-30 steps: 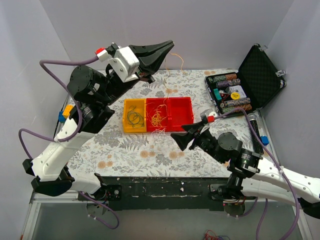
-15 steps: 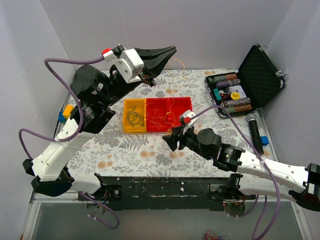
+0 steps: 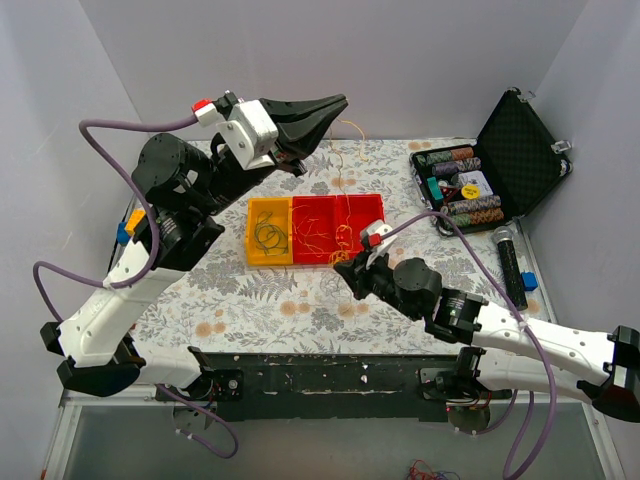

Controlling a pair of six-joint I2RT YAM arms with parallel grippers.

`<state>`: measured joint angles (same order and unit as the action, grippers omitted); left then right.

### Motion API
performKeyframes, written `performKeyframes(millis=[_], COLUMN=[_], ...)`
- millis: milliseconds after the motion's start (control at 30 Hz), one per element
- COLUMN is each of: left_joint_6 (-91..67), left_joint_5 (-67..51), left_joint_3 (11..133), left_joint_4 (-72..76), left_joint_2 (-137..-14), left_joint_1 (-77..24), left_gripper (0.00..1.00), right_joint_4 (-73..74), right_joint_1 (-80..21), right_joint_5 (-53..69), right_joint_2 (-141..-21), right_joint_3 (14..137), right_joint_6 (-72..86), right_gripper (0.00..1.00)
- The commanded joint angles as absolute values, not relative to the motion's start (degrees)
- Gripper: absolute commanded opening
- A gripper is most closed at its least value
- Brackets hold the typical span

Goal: Untangle the cables

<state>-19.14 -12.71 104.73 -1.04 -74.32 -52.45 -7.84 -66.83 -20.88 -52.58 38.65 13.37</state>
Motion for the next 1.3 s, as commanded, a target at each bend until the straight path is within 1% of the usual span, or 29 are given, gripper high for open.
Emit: performKeyframes(millis=[0,200,467,667,933,1100,1133,1167,1200,1267], left_joint_6=[-19.51,-17.85,-12.84,-9.58,-6.95,-8.52,-9.13,-9.84,-10.45,-11.51], left_joint_5=[-12.66,-11.34,-4.49,-0.89,2.55,0.62,0.09,0.09,-2.61,-4.30], left_joint_3=[104.59,104.50,104.15,105.29,106.52,108.55,107.76,106.88,105.83,103.81], left_joint_4=[-0.88,-0.35,7.81,12.91,18.28,14.69,13.81,13.10,12.05,10.90], left_joint_2=[-72.51,-72.33,-72.69,-73.74,-74.88,-75.50,-75.24,-74.63,-74.18,-73.31], left_joint_1=[-52.21,-52.21,-52.21,-52.21,-52.21,-52.21,-52.21,-52.21,-52.29,-52.21], left_gripper=[0.02,0.01,0.01,0.02,0.02,0.03,0.03,0.03,0.03,0.04], right_joint_4=[-9.85,-8.79,-8.35,-8.96,-10.72,-9.50,-8.97,-8.18,-7.56,-6.25], right_joint_1=[-66.80,-66.80,-66.80,-66.80,-66.80,-66.80,-66.88,-66.88,-66.88,-66.88], right_joint_5=[-22.41,-23.03,-20.92,-20.83,-19.78,-19.33,-20.03,-20.74,-21.61,-23.46], right_joint_2=[-50.89,-48.78,-45.88,-47.02,-51.32,-49.05,-47.82,-46.68,-45.45,-43.86], right_joint_3=[37.62,33.85,23.30,17.76,12.93,13.79,14.67,16.07,17.74,21.25], right_joint_6=[14.94,17.92,26.01,29.62,33.04,32.70,32.09,31.30,30.24,28.14], right_gripper=[0.01,0.01,0.01,0.01,0.01,0.01,0.08,0.18,0.27,0.43])
